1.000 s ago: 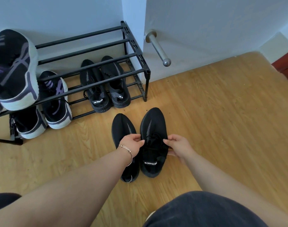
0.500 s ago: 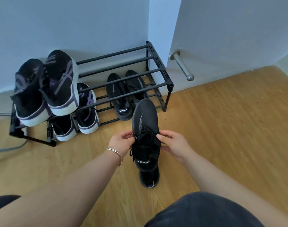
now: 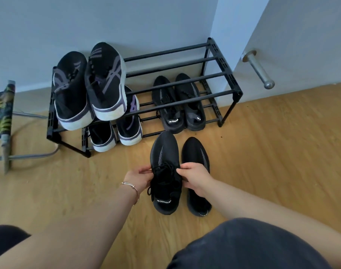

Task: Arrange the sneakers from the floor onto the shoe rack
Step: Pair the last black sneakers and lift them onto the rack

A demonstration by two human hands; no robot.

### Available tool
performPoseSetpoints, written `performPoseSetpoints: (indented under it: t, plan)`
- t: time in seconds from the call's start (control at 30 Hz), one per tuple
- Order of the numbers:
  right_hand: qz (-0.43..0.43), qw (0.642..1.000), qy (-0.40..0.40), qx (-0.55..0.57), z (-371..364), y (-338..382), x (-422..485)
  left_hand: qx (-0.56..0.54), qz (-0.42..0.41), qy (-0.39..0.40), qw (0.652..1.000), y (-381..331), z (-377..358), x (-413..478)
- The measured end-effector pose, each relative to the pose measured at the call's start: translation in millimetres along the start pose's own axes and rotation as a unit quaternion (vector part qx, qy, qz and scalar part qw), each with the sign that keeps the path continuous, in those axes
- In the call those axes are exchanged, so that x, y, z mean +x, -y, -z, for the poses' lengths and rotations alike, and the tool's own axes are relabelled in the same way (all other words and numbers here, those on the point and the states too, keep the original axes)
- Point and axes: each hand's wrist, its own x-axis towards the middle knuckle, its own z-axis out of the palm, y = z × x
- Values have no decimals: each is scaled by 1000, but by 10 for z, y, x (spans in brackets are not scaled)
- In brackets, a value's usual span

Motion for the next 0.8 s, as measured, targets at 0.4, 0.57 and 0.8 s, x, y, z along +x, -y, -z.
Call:
performPoseSetpoints:
  t: [0.4,0.57,0.8]
  plan:
    - [-55,995,62,-58,229,126,-77,36,35,29,998,362,-151,149]
    - [-8,997,-79,19,926,280,-107,22,36,23,999,305,-111,160]
    - [-70,987,-108,-100,950,-157,-12,25,44,-7,999,377,-154,195]
